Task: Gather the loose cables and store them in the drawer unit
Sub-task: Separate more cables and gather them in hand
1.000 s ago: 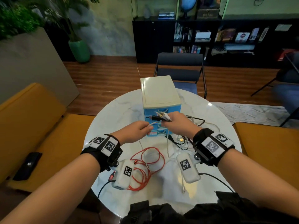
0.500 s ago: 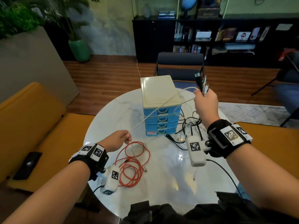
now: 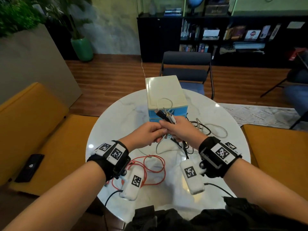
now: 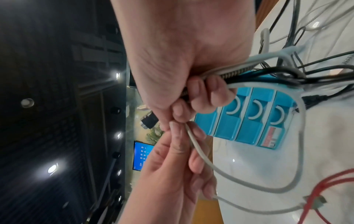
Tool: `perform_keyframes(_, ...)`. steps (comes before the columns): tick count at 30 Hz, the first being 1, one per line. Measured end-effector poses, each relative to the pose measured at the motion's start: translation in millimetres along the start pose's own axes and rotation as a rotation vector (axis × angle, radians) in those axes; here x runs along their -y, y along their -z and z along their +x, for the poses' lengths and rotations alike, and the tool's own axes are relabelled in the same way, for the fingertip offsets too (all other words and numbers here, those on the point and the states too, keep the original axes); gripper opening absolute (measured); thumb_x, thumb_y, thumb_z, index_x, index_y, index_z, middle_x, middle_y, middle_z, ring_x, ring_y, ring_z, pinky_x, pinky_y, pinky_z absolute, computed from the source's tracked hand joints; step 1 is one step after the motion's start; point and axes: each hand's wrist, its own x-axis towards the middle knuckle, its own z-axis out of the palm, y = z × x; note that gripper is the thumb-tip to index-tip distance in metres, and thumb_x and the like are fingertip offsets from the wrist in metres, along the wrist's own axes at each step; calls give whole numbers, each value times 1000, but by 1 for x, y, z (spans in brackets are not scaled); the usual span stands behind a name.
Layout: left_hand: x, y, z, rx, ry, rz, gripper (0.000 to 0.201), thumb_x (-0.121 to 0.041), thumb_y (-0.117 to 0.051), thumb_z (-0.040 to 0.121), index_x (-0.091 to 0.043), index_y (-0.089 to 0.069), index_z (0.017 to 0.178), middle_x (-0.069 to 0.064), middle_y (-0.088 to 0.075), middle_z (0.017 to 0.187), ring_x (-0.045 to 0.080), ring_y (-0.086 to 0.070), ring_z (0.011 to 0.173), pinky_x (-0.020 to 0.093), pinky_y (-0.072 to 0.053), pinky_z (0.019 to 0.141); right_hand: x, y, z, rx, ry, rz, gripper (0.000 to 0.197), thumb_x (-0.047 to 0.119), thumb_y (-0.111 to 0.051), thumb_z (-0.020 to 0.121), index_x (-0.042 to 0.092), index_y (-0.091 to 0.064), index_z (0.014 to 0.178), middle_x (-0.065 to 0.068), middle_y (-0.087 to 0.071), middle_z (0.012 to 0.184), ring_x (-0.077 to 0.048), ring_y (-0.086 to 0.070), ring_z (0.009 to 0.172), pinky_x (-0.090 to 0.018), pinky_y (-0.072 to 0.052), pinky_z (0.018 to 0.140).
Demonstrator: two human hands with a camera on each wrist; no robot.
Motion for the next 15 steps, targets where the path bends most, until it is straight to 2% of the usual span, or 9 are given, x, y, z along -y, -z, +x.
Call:
perform_keyframes(2,2,-4,1,37,0,20,35,-24,-44,100,6,-58,89,-4,-48,58,12,-41,53,23,-38,50,0,3,0,-45,9,-74,18,30,-63,92,19,-60,78,7,-43,50,-7,-34,42,-23,-29,43)
perform_keyframes(4,6,-7,1,79,6,48,34,-26,-41,101,-1,-58,85,-3,-45,59,9,-40,51,20,-37,52,2,10,2,-157,4,-123,15,27,-62,92,14,-65,86,6,-46,55,-5,-39,44,-22,-32,46)
perform_keyframes(8,29,-9,-1,60,84,-34,32,-25,-36,103,-8,-60,91,-2,-41,61,8,-37,52,23,-39,57,1,38,9,-427,-52,-88,15,27,-55,95,16,-62,87,1,-52,68,-15,-45,58,-31,-38,56)
perform_keyframes(10,43,-7,-4,39,107,-117,31,-25,-34,104,-11,-61,95,-3,-44,60,10,-43,53,22,-42,58,-1,54,12,-536,-59,-137,16,27,-53,95,15,-63,93,0,-55,72,-21,-50,67,-34,-40,62)
perform_keyframes(12,53,-5,-7,53,125,-81,30,-24,-35,103,-13,-63,100,-1,-57,66,12,-54,61,21,-46,64,-2,69,13,-627,-66,-236,15,28,-52,96,16,-61,96,-3,-58,81,-26,-53,79,-34,-39,69)
perform_keyframes(14,63,-2,-9,73,148,42,25,-20,-42,101,-14,-66,103,2,-67,84,13,-61,78,20,-47,75,-1,78,12,-685,-70,-354,10,25,-50,98,18,-57,96,-6,-56,90,-27,-49,84,-33,-36,73)
perform_keyframes(15,68,0,-10,69,159,104,22,-18,-46,100,-13,-67,104,2,-69,93,12,-62,86,16,-46,77,-1,81,11,-706,-74,-413,9,23,-49,98,18,-56,96,-6,-55,91,-27,-47,84,-32,-34,73)
